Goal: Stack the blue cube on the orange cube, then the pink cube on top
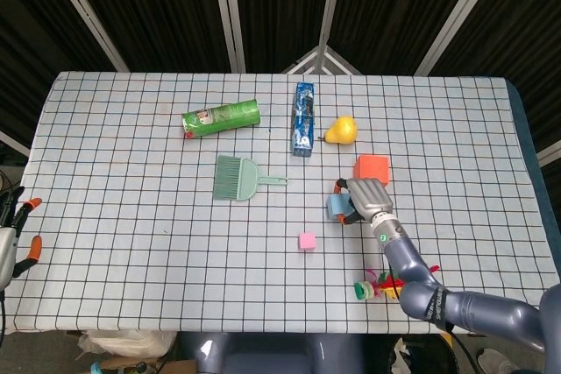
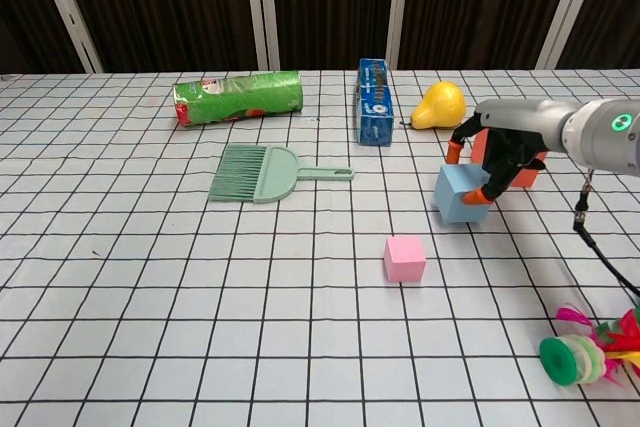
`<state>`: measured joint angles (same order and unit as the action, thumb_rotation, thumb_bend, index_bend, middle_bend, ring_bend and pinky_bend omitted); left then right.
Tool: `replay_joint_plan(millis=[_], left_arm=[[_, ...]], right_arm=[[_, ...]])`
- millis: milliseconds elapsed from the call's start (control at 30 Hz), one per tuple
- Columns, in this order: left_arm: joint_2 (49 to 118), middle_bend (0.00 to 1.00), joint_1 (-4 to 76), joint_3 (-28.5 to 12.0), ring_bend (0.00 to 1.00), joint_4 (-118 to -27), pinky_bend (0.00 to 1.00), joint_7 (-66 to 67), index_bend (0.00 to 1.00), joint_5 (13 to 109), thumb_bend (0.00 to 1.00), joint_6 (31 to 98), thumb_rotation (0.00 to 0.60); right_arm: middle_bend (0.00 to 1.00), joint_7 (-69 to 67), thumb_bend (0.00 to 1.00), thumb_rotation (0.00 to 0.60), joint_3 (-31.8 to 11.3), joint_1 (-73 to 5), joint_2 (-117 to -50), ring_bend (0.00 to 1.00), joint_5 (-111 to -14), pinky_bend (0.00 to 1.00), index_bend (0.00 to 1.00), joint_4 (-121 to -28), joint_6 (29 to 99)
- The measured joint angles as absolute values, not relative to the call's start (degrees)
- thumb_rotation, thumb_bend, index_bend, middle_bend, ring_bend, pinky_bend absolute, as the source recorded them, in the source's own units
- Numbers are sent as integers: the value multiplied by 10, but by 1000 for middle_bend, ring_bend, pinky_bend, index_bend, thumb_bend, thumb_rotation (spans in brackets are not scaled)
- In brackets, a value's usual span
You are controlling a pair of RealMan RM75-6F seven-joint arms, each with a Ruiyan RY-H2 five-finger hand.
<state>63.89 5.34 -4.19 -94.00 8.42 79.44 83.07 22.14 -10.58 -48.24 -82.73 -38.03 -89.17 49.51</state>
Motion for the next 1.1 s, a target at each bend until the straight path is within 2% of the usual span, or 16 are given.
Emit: replay_joint_plan(millis=[233, 433, 1100], left_arm=[[639, 13, 52, -39, 0, -942, 0, 86, 172, 798, 536, 834, 600], [638, 14, 52, -39, 0, -943, 0, 84, 172, 799, 535, 834, 600], [642, 14, 51, -41, 0, -946, 0, 100, 173, 790, 536, 836, 600]], right_arm=[[1000, 250, 351, 600, -118, -485, -767, 1000, -362, 851, 478, -966, 536], [1000, 282, 355, 600, -128, -506, -747, 1000, -322, 852, 485, -974, 546], [1000, 282, 378, 600, -130, -553, -687, 1000, -204, 851, 488, -896, 452]])
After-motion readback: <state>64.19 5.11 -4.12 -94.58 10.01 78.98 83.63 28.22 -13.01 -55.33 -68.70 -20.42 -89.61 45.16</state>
